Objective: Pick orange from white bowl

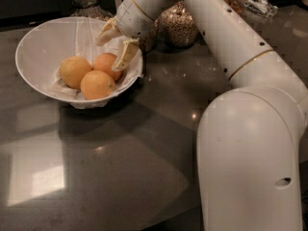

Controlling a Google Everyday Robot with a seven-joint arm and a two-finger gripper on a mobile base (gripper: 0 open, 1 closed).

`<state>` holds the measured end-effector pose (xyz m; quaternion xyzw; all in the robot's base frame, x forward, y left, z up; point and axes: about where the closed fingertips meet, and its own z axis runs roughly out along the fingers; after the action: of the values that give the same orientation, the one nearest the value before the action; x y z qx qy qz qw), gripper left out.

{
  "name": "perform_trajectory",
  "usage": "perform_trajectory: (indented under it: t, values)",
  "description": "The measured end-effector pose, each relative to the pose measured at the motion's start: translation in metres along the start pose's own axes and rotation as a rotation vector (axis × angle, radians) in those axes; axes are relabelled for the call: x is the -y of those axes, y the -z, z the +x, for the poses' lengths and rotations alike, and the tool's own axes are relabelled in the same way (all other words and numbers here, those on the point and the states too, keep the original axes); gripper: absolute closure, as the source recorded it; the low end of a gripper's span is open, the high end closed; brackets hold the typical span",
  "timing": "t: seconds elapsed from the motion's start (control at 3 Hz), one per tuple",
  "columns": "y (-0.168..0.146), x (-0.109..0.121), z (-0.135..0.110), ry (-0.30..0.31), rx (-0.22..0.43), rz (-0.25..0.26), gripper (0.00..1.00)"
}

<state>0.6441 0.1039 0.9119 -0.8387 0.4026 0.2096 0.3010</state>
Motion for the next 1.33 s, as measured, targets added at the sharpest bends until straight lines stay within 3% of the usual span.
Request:
perform_trajectory:
  t: [0.33,0.67,1.0,1.33]
  values:
    - [-0.0065,0.0003,0.0022,-0.005,-0.004,-0.024,0.12]
    - [-0.0116,0.0013,0.005,-0.01,-0.01,-0.038,0.21]
    - [-0.0142,0.0022,0.0077,-0.015,-0.015,-0.044,0.42]
    - [-0.0161,0.0029,0.0101,-0.02,-0.019,-0.047,0.43]
